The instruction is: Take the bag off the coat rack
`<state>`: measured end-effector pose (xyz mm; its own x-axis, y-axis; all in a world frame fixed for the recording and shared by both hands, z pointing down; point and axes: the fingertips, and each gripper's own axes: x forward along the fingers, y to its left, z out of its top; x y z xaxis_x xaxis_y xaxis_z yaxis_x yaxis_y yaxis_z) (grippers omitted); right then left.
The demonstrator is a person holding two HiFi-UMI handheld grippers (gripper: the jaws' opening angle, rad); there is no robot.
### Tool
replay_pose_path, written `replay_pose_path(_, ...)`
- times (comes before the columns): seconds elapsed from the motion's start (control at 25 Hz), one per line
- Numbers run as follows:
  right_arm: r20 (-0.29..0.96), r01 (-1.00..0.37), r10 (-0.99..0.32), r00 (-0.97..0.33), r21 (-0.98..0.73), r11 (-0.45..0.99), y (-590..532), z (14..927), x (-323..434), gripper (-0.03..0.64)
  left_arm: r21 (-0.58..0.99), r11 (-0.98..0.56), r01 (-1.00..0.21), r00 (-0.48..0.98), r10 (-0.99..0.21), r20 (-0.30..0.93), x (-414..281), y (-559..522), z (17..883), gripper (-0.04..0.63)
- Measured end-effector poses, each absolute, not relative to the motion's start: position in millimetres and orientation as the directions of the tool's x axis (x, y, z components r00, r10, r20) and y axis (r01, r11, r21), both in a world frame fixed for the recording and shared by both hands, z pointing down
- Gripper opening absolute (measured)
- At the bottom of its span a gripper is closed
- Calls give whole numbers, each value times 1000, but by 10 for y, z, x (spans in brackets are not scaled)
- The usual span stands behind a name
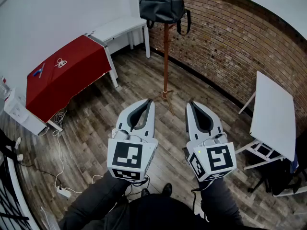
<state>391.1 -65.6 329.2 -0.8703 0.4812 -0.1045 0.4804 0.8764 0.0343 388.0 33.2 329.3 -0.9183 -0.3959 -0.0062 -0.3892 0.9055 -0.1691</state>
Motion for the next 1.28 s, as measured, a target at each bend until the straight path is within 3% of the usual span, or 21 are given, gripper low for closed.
replay_pose_path(0.8, -108, 549, 543, -833, -38, 835, -874, 3472, 3483, 6, -161, 921, -355, -935, -347, 72, 3529, 110, 3571, 9)
replay_pose_path(1.28, -54, 558, 557, -829, 5, 830, -484, 3621, 2468, 6, -98, 929, -357, -934, -355, 39, 2455, 454, 3707, 9)
